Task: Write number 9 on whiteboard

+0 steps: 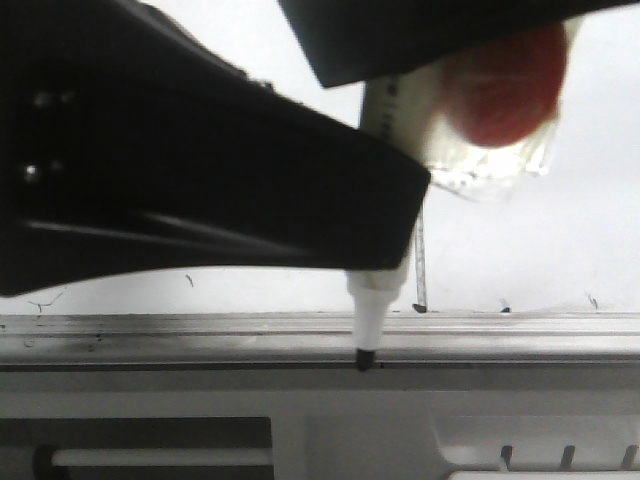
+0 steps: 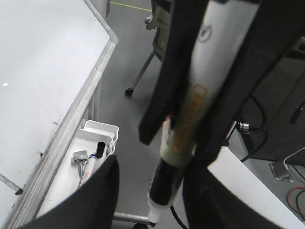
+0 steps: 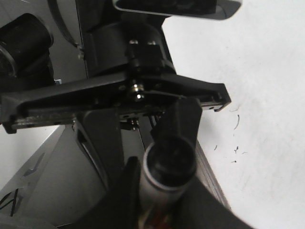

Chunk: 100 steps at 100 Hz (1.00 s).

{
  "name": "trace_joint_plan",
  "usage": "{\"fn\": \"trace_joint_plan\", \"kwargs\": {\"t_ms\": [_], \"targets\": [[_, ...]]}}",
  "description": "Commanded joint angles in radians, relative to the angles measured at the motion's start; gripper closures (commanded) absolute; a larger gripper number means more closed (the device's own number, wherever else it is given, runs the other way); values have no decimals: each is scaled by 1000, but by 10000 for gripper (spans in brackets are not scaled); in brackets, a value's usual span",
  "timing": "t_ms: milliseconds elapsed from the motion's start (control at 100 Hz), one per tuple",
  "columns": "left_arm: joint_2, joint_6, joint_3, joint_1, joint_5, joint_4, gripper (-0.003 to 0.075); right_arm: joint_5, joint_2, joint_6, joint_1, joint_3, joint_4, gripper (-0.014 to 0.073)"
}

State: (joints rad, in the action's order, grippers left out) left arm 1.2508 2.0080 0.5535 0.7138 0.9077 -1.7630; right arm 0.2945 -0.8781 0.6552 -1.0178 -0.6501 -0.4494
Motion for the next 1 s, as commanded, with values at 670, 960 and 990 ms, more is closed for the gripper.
{"fn": "trace_joint_plan", "kwargs": {"t_ms": [670, 960, 990], "targets": [[-13, 26, 45, 6, 110, -70, 738, -1, 4, 7, -1, -38, -85, 641], [-13, 68, 45, 6, 150, -74, 738, 4, 4, 7, -1, -37, -172, 636], [-13, 68, 45, 6, 152, -77, 738, 4, 4, 7, -1, -37, -172, 629]]}}
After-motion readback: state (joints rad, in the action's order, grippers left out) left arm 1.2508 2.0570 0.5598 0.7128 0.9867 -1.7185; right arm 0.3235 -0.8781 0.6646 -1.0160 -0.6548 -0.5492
